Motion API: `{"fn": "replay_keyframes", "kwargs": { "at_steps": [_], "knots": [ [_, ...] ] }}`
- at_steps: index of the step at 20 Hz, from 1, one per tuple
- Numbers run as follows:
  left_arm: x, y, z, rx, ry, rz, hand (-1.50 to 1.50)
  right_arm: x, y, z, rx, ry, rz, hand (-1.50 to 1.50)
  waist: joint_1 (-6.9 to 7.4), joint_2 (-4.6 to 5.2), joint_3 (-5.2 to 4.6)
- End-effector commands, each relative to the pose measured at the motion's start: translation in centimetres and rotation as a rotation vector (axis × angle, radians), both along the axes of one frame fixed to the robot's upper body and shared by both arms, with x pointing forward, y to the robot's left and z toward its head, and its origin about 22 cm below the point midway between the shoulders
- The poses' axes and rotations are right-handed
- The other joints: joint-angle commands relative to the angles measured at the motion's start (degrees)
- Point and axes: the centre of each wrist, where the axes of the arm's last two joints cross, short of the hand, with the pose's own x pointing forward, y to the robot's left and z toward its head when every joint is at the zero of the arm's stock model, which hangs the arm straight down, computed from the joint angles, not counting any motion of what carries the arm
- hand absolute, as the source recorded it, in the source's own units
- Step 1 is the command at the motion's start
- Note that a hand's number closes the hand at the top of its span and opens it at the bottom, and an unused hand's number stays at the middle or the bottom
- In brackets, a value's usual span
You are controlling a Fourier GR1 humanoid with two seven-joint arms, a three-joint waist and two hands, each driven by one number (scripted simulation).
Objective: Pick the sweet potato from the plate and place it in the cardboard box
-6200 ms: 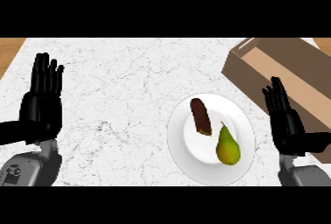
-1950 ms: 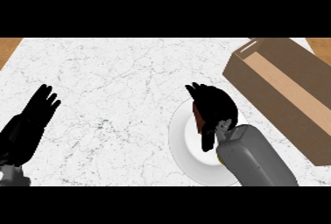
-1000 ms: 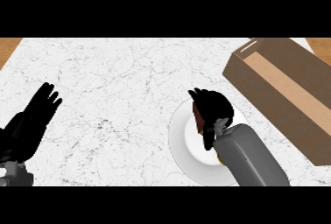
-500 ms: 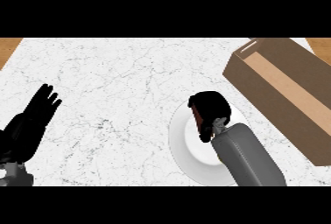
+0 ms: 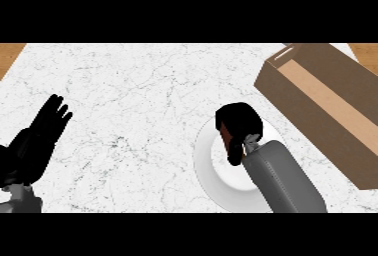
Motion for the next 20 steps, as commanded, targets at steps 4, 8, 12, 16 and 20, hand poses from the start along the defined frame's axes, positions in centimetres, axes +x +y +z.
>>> {"fn": "replay_keyframes", "kwargs": {
  "at_steps": [4, 8, 12, 16, 20],
  "knots": [
    [0.6, 0.7, 0.7, -0.003, 0.006, -0.003, 0.0, -0.6, 0.4, 1.0, 0.061, 0.03, -0.103, 1.5, -0.14, 0.15, 0.06],
    [-1.2, -1.7, 1.1, -0.006, -0.004, -0.003, 0.0, -0.8, 0.8, 0.9, 0.061, -0.009, -0.161, 1.5, 0.09, 0.13, 0.07],
    [-0.6, -0.6, 0.1, -0.005, -0.011, -0.004, 0.0, -1.6, 1.7, 4.8, 0.062, -0.128, -0.183, 1.5, -0.14, 0.05, 0.05],
    [0.0, 2.1, 2.5, 0.02, -0.002, -0.005, 0.0, -4.1, 0.7, 6.6, 0.093, -0.24, -0.147, 1.5, -0.54, -0.08, 0.06],
    [-1.7, 0.5, -0.5, -0.005, 0.011, 0.011, 0.0, -4.7, 1.2, 12.1, 0.159, -0.403, -0.138, 1.5, -0.16, -0.1, 0.04]
  ]
}}
